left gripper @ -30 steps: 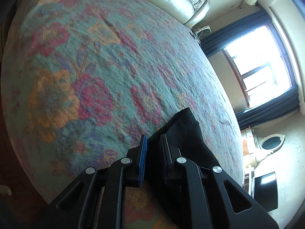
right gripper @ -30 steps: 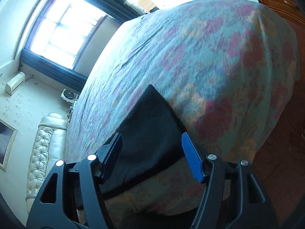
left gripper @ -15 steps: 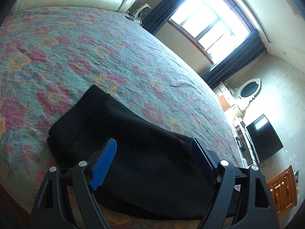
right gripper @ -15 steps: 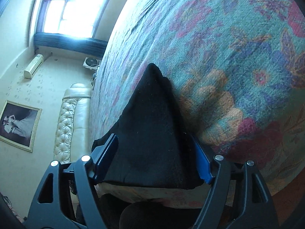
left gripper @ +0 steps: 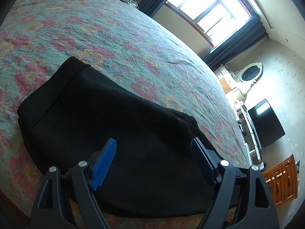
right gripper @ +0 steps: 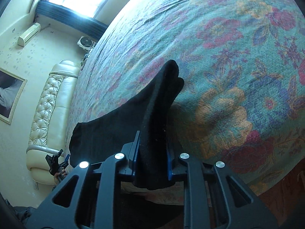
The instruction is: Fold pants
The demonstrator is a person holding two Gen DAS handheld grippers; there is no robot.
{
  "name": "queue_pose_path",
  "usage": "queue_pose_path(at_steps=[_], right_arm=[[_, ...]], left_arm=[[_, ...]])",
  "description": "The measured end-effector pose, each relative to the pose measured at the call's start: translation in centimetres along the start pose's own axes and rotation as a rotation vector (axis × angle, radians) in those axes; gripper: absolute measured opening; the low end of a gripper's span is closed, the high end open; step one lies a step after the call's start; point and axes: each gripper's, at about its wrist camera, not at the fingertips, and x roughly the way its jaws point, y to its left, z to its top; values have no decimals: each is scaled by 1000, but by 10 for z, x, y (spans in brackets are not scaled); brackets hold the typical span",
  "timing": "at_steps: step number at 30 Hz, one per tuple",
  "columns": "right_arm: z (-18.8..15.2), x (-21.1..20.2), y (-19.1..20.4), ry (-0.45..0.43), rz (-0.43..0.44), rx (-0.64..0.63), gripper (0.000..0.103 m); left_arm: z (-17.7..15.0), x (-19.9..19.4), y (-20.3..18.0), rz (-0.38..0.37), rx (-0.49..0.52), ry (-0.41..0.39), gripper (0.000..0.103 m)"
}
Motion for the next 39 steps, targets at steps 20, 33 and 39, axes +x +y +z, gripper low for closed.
queue_pose_path(at_steps=[20,33,39], right_arm=[[-41,141,280,105,-85,-433,19],[-129,273,343,247,-258,-657,17],[-143,287,352,255,-258,-666,17]], left_arm=[[-15,3,-6,-77,18,61,81],[-17,-7,7,-123,-4,63,81],[-15,-9,18,-119,-22,53,81]])
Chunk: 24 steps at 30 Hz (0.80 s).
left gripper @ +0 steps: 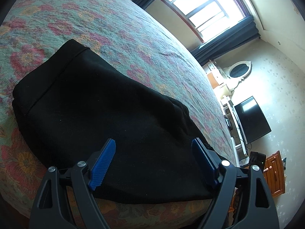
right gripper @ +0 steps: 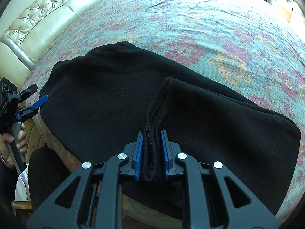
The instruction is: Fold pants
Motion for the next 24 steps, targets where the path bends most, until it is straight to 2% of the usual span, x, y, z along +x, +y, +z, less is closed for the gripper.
queue_pose_path(at_steps=[5,6,7,9,12,14,17,22,24], right_arm=[[-1,7,3,10,0,11,20],[-1,8,3,8,2,16,22],[-2,8,3,5,14,25,26],[-2,11,7,10,30,21,41],[-2,13,14,2,41,16,56],[-3,14,18,-7,51,22,62],[-3,6,18,-45,82,54,62],[-7,-24,19,-179,143,108,62],[-9,-30,20,-191,167,120,62]], left_arm=[[3,-6,10,8,-18,-11,81],[4,-8,13,10,-24,-14,81],[5,-10,16,12,-30,-19,81],[8,-15,21,21,-44,-31,81],[12,-26,32,33,-66,-50,81],[16,-37,42,48,-80,-75,81],[22,-55,63,54,-140,-115,81],[24,-75,107,-2,-340,-169,81],[21,-79,119,-1,-393,-170,81]])
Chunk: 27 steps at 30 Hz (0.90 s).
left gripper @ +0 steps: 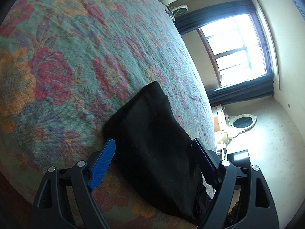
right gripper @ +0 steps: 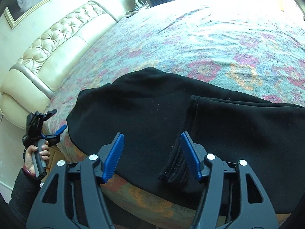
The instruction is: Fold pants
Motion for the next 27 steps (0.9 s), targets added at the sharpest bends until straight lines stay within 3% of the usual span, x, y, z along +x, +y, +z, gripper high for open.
queue_pose_path(at_steps=[6,13,18,19,20,21,22,25,27], right_arm=[[-10,4,-3,27,19,26,62],[-30,9,-12,44,39,86,63],[-37,7,-16,39,36,103,69],[-38,6,-17,37,38,107,69],[-39,6,-19,34,43,115,69],[-40,5,-21,33,48,124,69],[-41,5,-22,32,51,132,69],[-41,3,-24,24,56,141,69],[-42,0,-25,20,54,141,69]], left_arm=[[-9,-1,20,9,-71,10,81],[-11,14,8,6,-78,13,81],[-12,19,3,-7,-87,-25,81],[-12,19,2,-5,-80,-27,78],[-13,20,0,3,-67,-23,59],[-12,22,0,21,-53,-9,31],[-12,25,-1,39,-50,1,20],[-11,24,4,11,-98,-7,20],[-13,19,-6,6,-48,-31,19]])
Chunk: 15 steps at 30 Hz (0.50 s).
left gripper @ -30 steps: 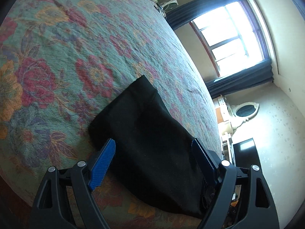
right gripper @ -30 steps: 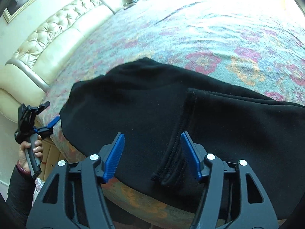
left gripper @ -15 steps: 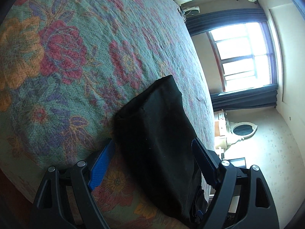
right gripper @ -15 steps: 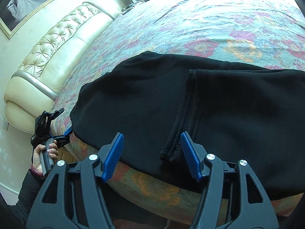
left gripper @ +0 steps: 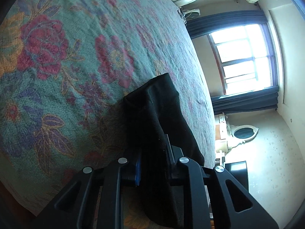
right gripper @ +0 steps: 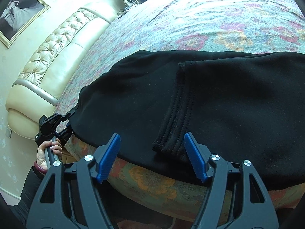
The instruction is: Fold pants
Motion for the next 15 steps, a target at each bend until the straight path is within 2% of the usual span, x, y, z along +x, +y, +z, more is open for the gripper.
queue_pose_path(at_steps=[4,8,13,15], right_arm=[[1,-10,-6,-20,-5,12,69],[6,-28,-13,-50,3,29,69],[23,-60,-29,-115,29,79,70],[31,-74,-40,-134,34,106,76]], left_arm=[[-9,-13,-50,-46,165,-50,19],[-31,-14,-120,-96,362,-44,19],[-95,13,-205,-155,627,20,19],[-127,29,-229,-185,703,64,19]])
